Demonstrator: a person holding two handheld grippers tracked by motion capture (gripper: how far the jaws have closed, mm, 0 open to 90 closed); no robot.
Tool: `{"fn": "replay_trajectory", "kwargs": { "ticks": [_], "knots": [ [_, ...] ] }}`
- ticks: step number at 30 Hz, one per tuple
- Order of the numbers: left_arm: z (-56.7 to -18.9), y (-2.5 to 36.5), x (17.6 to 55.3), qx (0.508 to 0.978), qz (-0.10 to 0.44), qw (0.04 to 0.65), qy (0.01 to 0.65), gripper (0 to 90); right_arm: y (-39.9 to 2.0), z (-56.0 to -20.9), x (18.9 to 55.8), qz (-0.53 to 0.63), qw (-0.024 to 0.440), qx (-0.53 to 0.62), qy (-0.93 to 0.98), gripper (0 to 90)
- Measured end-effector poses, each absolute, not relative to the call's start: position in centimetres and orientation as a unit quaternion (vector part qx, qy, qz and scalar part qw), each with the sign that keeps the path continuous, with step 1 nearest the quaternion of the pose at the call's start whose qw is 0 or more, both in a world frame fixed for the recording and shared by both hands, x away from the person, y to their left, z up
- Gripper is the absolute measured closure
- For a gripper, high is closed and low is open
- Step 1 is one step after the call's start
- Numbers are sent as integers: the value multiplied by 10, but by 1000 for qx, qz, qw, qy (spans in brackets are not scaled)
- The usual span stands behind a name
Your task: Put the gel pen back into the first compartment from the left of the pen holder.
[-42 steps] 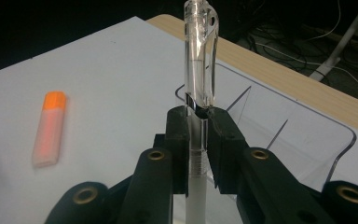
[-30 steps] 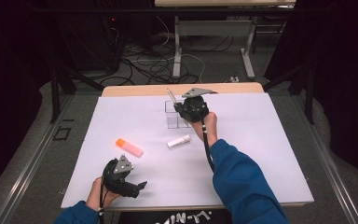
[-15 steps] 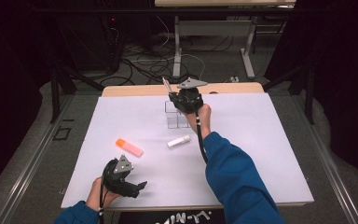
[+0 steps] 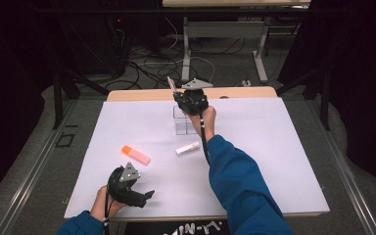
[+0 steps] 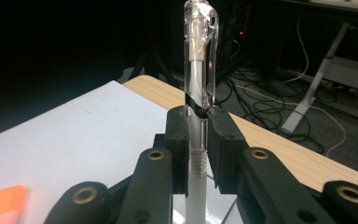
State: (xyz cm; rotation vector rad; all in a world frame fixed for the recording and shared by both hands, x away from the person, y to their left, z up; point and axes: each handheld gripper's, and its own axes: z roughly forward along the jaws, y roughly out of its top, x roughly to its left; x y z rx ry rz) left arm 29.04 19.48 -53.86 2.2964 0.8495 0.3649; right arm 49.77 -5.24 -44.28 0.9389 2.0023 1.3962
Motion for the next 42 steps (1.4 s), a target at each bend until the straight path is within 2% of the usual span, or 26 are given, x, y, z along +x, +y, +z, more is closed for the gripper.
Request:
{"fn": "replay_trajectory", "kwargs": {
  "ticks": [17, 42],
  "knots": [
    [-539, 195, 291, 877, 139, 328, 324, 53, -44, -459, 505, 496, 254, 354, 751, 793],
    [-539, 194, 291, 877, 139, 328, 323, 54, -58, -477, 489, 460, 229, 361, 778, 787]
  ]
}}
